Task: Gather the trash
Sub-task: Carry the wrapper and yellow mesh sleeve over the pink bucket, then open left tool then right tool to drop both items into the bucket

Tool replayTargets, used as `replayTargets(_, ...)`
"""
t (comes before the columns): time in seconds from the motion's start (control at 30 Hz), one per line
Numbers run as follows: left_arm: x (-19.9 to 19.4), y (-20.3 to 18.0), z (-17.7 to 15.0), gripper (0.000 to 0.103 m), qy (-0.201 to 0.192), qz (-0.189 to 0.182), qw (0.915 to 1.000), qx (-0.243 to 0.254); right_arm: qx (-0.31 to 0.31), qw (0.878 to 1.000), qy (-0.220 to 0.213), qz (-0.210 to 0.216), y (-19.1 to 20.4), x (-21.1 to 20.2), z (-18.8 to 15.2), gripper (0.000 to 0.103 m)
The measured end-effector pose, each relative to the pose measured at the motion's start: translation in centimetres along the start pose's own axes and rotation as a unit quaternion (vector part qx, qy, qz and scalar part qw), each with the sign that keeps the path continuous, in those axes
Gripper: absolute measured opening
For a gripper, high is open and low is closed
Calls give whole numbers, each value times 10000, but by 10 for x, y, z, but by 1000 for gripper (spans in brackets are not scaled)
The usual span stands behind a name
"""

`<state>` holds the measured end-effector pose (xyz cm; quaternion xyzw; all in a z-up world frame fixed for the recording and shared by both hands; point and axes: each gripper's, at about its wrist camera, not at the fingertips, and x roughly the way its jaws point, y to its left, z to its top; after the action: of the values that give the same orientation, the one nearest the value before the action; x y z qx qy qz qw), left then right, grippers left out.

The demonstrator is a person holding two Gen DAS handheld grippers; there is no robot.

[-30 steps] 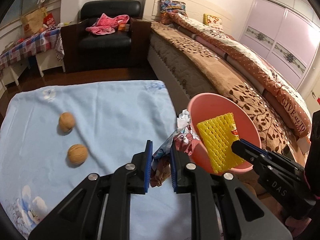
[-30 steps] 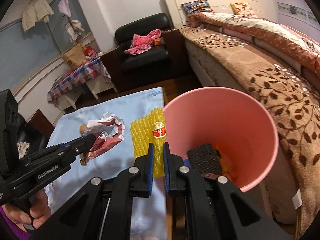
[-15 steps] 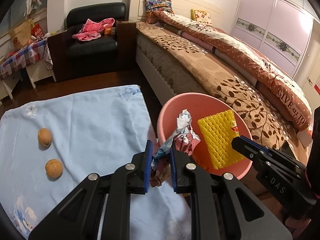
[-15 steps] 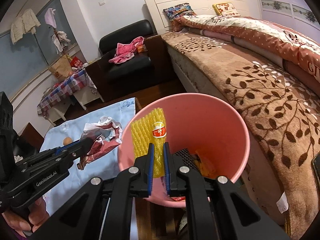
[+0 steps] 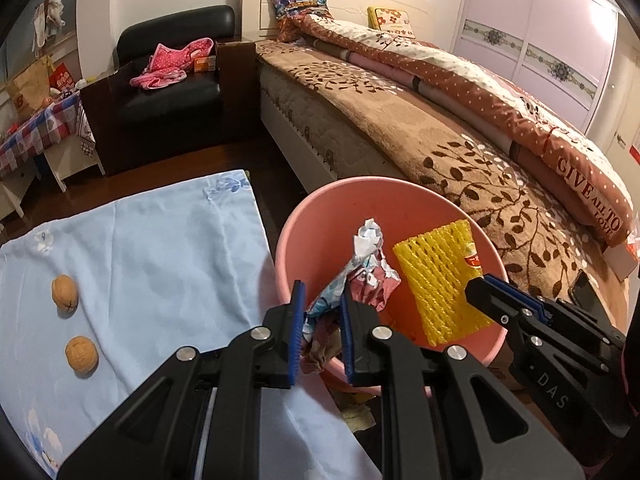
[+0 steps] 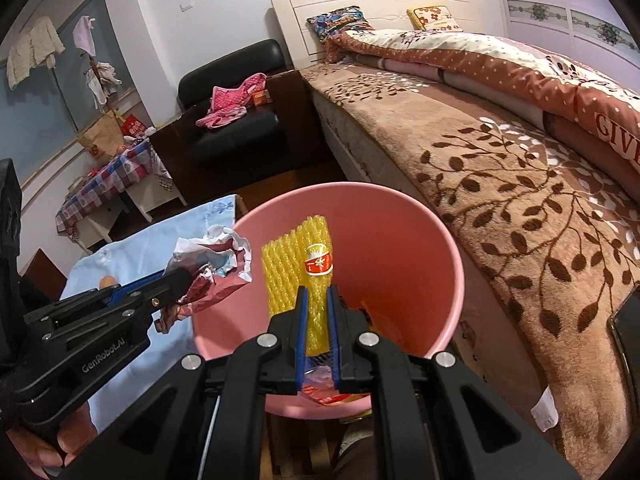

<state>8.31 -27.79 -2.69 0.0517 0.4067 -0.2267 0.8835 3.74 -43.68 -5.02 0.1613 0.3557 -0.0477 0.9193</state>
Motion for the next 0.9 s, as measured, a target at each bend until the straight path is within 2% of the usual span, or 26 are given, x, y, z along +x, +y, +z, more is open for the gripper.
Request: replayTargets(0.9, 38, -13, 0, 16, 265, 63, 9994, 234, 93, 9989, 330, -321, -25, 31, -3, 9)
